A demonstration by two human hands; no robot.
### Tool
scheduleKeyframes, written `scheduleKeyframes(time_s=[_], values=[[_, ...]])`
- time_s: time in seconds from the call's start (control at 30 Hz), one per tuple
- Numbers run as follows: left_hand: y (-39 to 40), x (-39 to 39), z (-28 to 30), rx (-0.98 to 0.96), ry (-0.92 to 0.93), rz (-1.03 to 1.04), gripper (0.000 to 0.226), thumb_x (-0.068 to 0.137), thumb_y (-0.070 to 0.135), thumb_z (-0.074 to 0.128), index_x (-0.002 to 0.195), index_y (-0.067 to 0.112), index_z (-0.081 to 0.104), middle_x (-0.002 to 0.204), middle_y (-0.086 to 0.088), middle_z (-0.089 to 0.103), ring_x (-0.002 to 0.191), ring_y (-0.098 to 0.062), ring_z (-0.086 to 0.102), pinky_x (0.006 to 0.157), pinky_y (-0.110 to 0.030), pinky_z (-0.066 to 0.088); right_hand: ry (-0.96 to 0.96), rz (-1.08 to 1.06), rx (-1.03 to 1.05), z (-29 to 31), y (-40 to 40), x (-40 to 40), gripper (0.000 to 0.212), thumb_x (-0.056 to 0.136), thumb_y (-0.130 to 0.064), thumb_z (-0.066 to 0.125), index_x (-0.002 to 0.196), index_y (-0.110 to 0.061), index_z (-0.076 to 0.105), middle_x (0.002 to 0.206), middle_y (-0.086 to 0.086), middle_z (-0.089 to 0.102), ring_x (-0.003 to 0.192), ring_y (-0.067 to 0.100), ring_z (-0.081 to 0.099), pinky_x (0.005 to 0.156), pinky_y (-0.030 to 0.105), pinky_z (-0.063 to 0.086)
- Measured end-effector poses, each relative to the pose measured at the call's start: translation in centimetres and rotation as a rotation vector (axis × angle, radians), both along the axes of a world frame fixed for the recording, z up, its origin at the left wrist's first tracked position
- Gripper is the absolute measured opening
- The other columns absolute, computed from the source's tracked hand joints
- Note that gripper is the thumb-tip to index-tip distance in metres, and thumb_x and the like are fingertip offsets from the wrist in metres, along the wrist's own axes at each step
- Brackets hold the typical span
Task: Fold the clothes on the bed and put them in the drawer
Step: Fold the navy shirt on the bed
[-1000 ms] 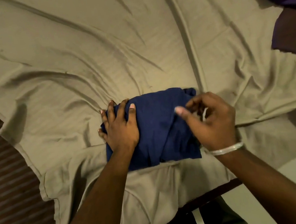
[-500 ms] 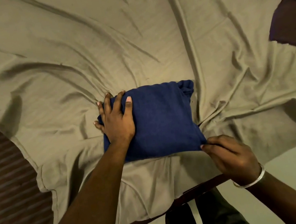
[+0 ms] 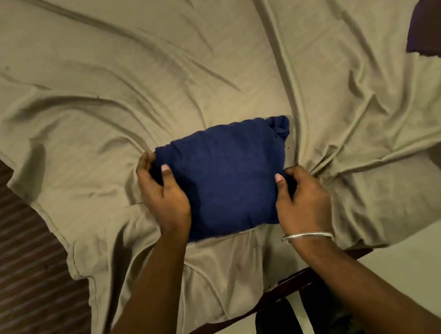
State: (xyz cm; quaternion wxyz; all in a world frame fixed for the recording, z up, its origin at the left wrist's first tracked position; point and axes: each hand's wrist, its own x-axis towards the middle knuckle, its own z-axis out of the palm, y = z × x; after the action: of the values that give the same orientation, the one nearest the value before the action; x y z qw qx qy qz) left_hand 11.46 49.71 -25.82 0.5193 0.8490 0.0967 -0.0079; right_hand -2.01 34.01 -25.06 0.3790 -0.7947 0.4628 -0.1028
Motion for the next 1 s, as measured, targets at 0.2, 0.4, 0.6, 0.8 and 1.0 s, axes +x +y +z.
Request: scheduleKeyframes(time_s=[0.2, 0.4, 0.6, 0.8, 1.0], values=[[0.0, -4.3, 0.9, 0.352, 0.090, -0.054, 0.062, 0.096, 0.052, 0.038, 0.149, 0.018, 0.038, 0.150, -0.003, 0.042, 0.138, -0.021, 0.039, 0.114, -0.041, 0.031, -0.183, 0.092, -0.189, 2.9, -1.1, 3.7, 0.041, 0.090, -0.027, 0.056, 0.125, -0.006, 0.058, 0.127, 0.014, 0.055, 0.114, 0.027, 0.053, 0.094, 0.038, 0.045], [-0.9, -2.6, 0.5, 0.294, 0.244, 0.047, 0.082, 0.086, 0.068, 0.037, 0.149, 0.016, 0.037, 0.149, -0.008, 0.042, 0.136, -0.027, 0.040, 0.116, -0.047, 0.030, 0.002, 0.321, 0.009, -0.3, -1.4, 8.1, 0.061, 0.098, -0.042, 0.050, 0.146, -0.006, 0.039, 0.154, 0.023, 0.028, 0.142, 0.037, 0.026, 0.117, 0.051, 0.026], [-1.0, 2.7, 1.9, 0.263, 0.283, 0.092, 0.042, 0.095, 0.056, 0.051, 0.102, 0.015, 0.056, 0.107, -0.005, 0.062, 0.094, -0.019, 0.056, 0.081, -0.031, 0.040, 0.113, 0.107, -0.052, -0.5, -2.1, 8.3, 0.062, 0.095, -0.052, 0.050, 0.137, -0.007, 0.047, 0.140, 0.018, 0.042, 0.118, 0.035, 0.042, 0.102, 0.044, 0.034], [-2.1, 6.4, 1.9, 0.558, 0.236, -0.030, 0.021, 0.105, 0.025, 0.040, 0.101, 0.005, 0.044, 0.092, -0.012, 0.058, 0.085, -0.030, 0.054, 0.075, -0.037, 0.042, 0.147, 0.119, -0.006, -1.0, -4.7, 9.7, 0.029, 0.101, -0.031, 0.043, 0.107, -0.009, 0.061, 0.113, 0.016, 0.051, 0.103, 0.034, 0.047, 0.086, 0.041, 0.040], [-2.2, 4.7, 2.5, 0.464, 0.179, 0.148, 0.023, 0.100, 0.023, 0.047, 0.117, 0.008, 0.054, 0.113, -0.012, 0.063, 0.103, -0.027, 0.058, 0.086, -0.029, 0.040, -0.179, -0.067, 0.214, 0.5, -5.9, 8.8, 0.019, 0.098, -0.022, 0.057, 0.102, -0.007, 0.066, 0.106, 0.006, 0.055, 0.078, 0.009, 0.054, 0.074, 0.006, 0.035]])
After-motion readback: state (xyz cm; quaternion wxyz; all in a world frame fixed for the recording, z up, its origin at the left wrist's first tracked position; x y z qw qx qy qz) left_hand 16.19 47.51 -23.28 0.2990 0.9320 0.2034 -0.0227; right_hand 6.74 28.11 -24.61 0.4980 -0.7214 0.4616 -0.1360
